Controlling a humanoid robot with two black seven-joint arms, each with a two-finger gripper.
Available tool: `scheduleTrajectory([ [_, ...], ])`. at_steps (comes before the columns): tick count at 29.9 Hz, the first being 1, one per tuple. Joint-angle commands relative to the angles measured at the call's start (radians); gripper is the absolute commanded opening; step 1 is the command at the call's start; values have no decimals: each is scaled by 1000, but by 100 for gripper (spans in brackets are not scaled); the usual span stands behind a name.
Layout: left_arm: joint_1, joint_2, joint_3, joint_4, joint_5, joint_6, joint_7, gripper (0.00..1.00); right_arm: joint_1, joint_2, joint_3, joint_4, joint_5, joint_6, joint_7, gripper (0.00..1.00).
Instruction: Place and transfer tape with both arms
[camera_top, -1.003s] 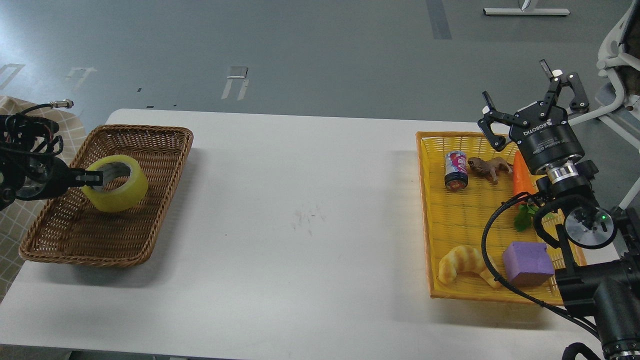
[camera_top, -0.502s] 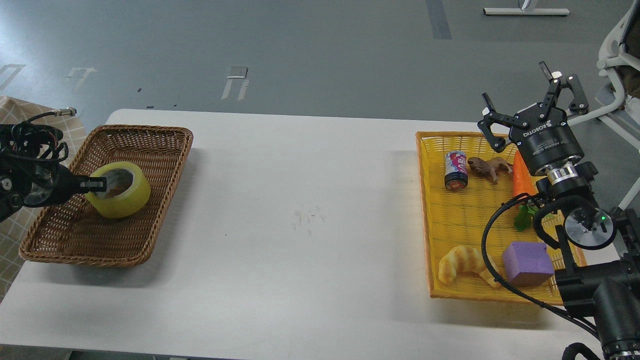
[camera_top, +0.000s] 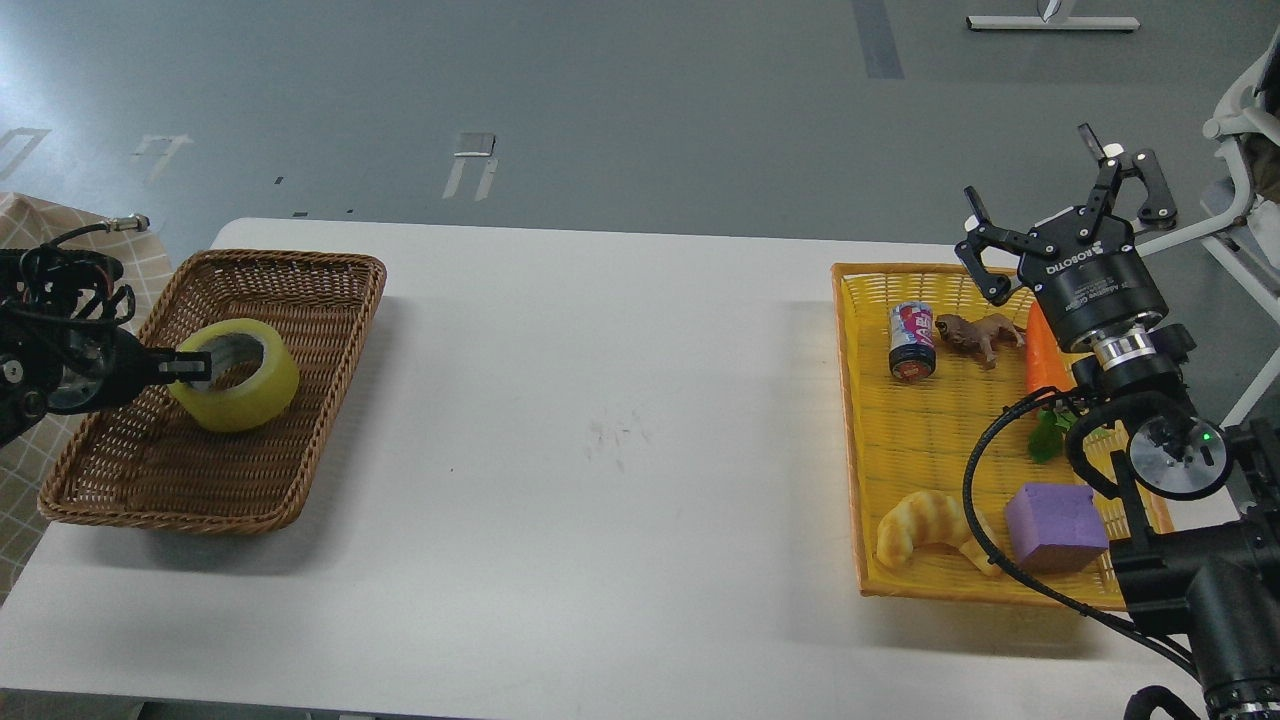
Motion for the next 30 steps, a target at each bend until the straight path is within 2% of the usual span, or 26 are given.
scheduleTrajectory([
  [1,1,0,0,-1,0,0,0,30,0,0,0,0,-1,0,0,100],
  [2,1,0,0,-1,0,-1,0,37,0,0,0,0,-1,0,0,100],
  [6,-1,0,0,-1,-23,0,-1,53,0,0,0,0,0,0,0,100],
  [10,-1,2,0,-1,-66,0,-1,65,0,0,2,0,-1,0,0,100],
  [20,-36,11,-17,-3,-183,3,-4,73,2,0,2,2,1,0,0,100],
  [23,-65,12,-20,-4,-296,12,-6,77,0,0,2,2,1,0,0,100],
  [26,-96,11,-23,-3,-422,54,-14,78,0,0,2,2,1,0,0,100],
  [27,-104,6,-23,0,-486,96,-18,80,0,0,2,2,1,0,0,100],
  [29,-107,3,-26,0,-572,163,-23,89,-1,0,2,2,1,0,0,100],
  [30,-107,2,-34,0,-632,204,-27,97,-1,0,2,2,1,0,0,100],
])
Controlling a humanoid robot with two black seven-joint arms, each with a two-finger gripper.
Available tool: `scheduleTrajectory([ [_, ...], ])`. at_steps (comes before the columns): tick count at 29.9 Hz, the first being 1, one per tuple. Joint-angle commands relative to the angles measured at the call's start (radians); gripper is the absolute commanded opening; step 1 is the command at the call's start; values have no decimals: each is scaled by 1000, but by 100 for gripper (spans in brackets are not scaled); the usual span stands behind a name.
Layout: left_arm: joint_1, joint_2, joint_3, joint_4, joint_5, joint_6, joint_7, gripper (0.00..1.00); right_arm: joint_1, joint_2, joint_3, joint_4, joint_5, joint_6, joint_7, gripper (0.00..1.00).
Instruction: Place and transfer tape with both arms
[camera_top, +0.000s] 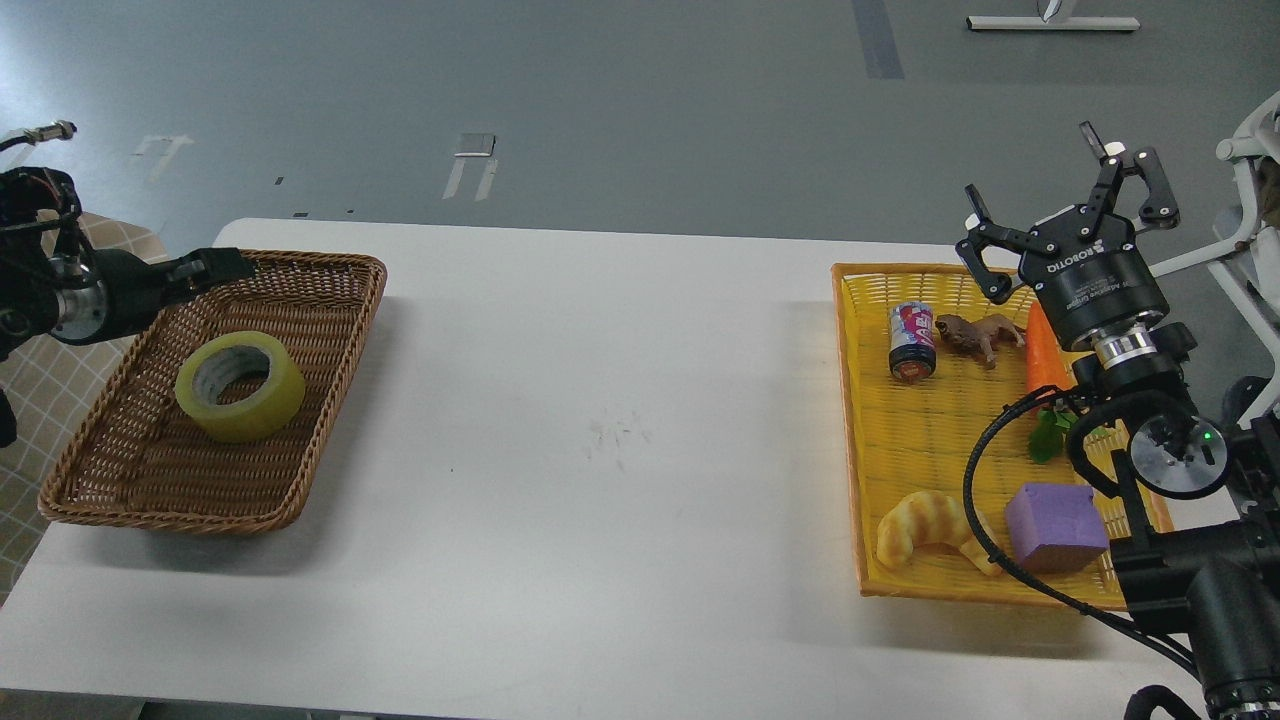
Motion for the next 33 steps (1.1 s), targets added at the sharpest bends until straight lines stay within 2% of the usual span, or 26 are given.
scheduleTrajectory([
  [1,-5,-6,-18,2,-163,111,-12,98,-1,0,0,1,0,0,0,100],
  [4,-7,-37,-68,2,-289,150,-29,98,-3,-2,0,4,0,0,0,100],
  [10,-5,-107,-251,-1,-501,122,-52,98,-8,-8,9,9,0,0,0,100],
  [12,-2,-124,-320,-6,-544,72,-64,98,-8,-8,9,11,0,0,0,100],
  [14,-2,-152,-392,-8,-562,-26,-90,98,-6,-8,9,9,0,0,0,100],
  [16,-1,-170,-421,-8,-562,-68,-112,98,-6,-9,9,9,-2,0,-2,100],
  [18,4,-193,-453,-14,-562,-106,-152,98,-1,-11,9,7,-2,0,-2,100],
  [22,4,-242,-492,-35,-564,-162,-280,98,5,-12,12,12,-2,0,-2,100],
  [25,6,-267,-505,-55,-565,-175,-320,98,14,-15,12,8,-2,0,-5,100],
  [33,33,-336,-513,-124,-664,-175,-325,98,69,-35,6,-3,-5,0,-9,100],
])
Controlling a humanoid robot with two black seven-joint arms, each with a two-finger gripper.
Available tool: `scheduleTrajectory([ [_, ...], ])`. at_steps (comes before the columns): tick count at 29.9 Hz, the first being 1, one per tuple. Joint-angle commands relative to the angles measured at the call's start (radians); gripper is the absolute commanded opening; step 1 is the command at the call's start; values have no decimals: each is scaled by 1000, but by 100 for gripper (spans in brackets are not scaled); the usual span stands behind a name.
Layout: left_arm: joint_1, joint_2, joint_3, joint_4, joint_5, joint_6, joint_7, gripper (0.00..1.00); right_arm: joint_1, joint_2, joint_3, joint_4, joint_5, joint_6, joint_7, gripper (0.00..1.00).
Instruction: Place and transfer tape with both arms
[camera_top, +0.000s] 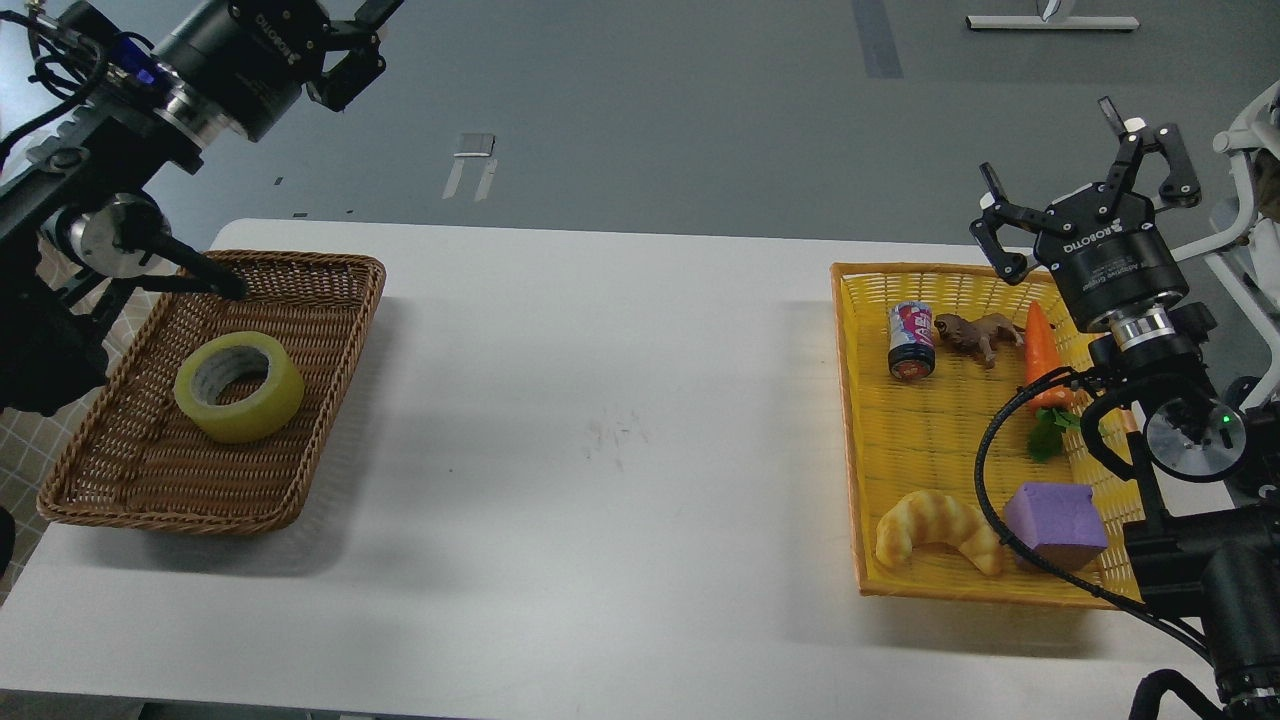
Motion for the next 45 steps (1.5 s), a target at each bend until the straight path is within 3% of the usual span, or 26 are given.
scheduleTrajectory([
  [1,16,-26,-2,-38,-49,0,-2,98,32,-23,-6,-5,-3,0,-2,100],
  [9,125,-70,-110,-154,-63,0,1,98,107,-66,-15,-77,-6,0,-2,100],
  [20,202,-185,-202,-156,-63,0,4,98,197,-60,-96,-157,-17,0,-4,100],
  [34,213,-253,-207,-79,-63,0,10,98,365,-17,-222,-381,-15,0,-4,100],
  [45,204,-256,-206,-13,-63,0,12,98,355,24,-200,-377,0,0,7,100],
])
